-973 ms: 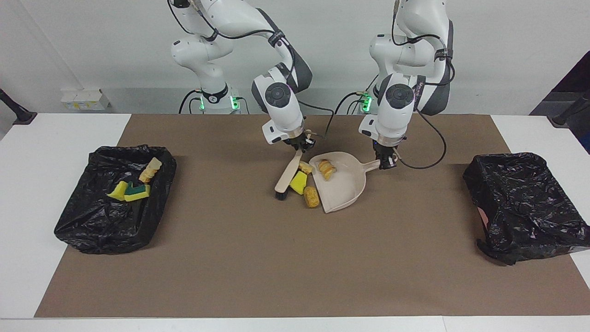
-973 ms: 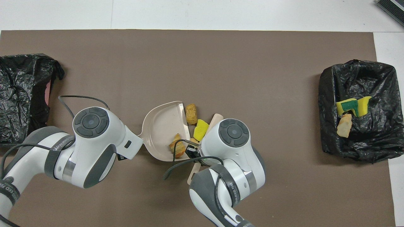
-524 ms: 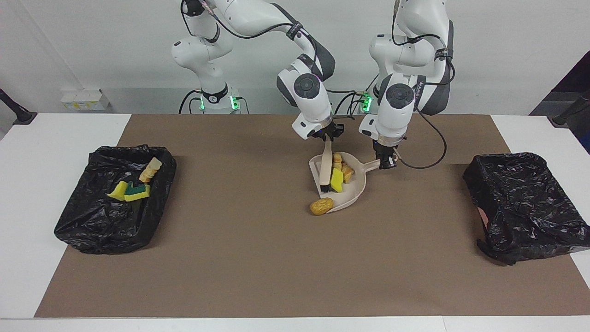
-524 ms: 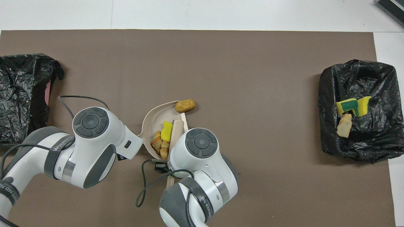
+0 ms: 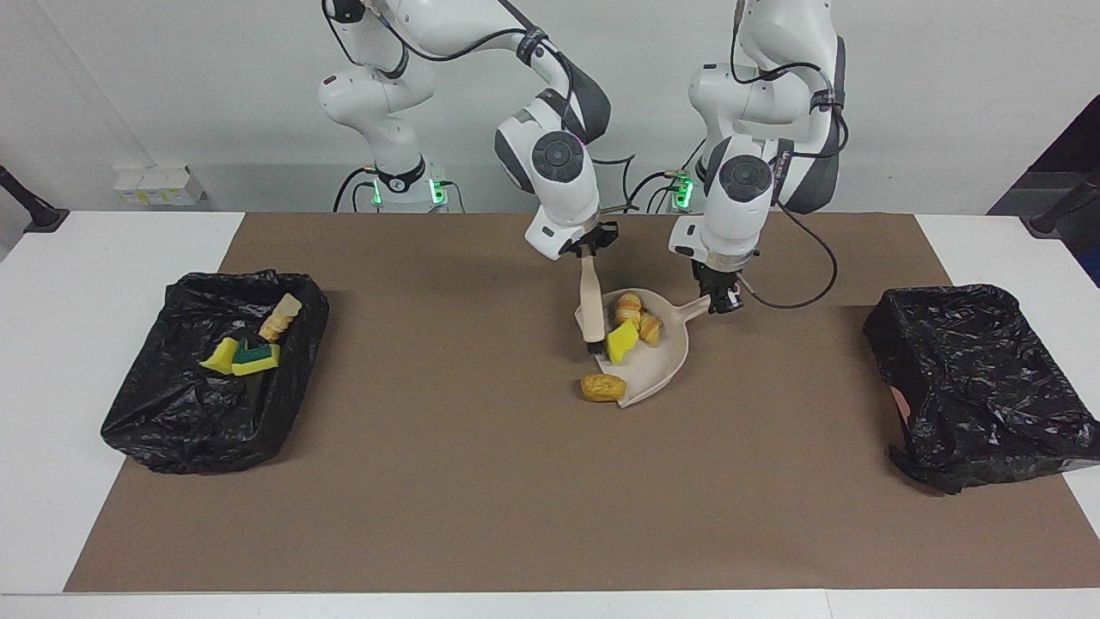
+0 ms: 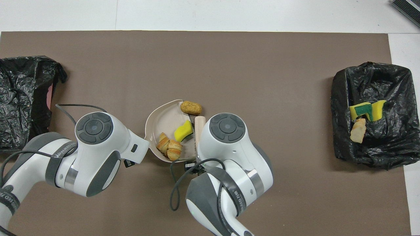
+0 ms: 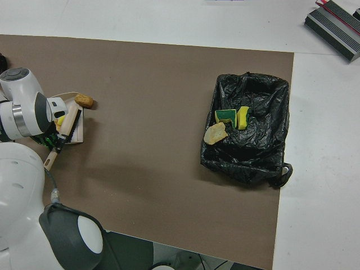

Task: Sweep and dump trash in bin
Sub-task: 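Sweep the sponge and crumbs into the dustpan with the right gripper, then push the last crumbs into the dustpan with the right gripper's brush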

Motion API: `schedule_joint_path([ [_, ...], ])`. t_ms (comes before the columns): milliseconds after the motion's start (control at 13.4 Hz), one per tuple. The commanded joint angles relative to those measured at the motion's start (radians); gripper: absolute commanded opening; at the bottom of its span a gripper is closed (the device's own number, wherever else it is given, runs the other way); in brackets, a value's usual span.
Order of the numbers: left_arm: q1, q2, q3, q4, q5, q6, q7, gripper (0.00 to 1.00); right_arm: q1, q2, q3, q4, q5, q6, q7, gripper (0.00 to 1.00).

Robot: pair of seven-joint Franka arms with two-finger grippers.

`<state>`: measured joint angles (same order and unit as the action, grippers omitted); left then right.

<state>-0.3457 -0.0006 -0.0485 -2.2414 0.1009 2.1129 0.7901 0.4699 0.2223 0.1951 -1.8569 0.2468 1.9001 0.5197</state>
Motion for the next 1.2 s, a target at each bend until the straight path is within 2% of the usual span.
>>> schedule_joint_path([
  [0, -0.010, -0.021, 0.010, -0.026, 0.006, 0.016, -0.064, 0.00, -0.043, 0.005, 0.009, 0.010, -0.109, -0.009, -0.047, 0.00],
  [75, -0.009, -0.021, 0.010, -0.027, 0.006, 0.016, -0.093, 0.00, -0.056, 0.011, 0.009, 0.011, -0.154, -0.007, -0.091, 0.00],
  [225, -0.006, -0.022, 0.009, -0.035, 0.005, 0.018, -0.147, 0.00, -0.095, 0.075, 0.009, 0.031, -0.245, -0.003, -0.170, 0.00],
  [374, -0.007, -0.022, 0.009, -0.037, 0.005, 0.018, -0.150, 0.00, -0.100, 0.162, 0.010, 0.143, -0.276, -0.009, -0.213, 0.00],
  [524, -0.010, -0.022, 0.009, -0.035, 0.005, 0.018, -0.150, 0.00, -0.093, 0.215, 0.016, 0.189, -0.294, -0.009, -0.220, 0.00],
  [899, -0.012, -0.025, 0.010, -0.037, 0.005, 0.016, -0.152, 0.00, 0.013, 0.198, 0.032, 0.186, -0.278, 0.010, -0.326, 0.00],
  [1123, -0.012, -0.025, 0.010, -0.037, 0.005, 0.016, -0.153, 0.00, 0.038, 0.184, 0.032, 0.185, -0.270, -0.006, -0.382, 0.00],
])
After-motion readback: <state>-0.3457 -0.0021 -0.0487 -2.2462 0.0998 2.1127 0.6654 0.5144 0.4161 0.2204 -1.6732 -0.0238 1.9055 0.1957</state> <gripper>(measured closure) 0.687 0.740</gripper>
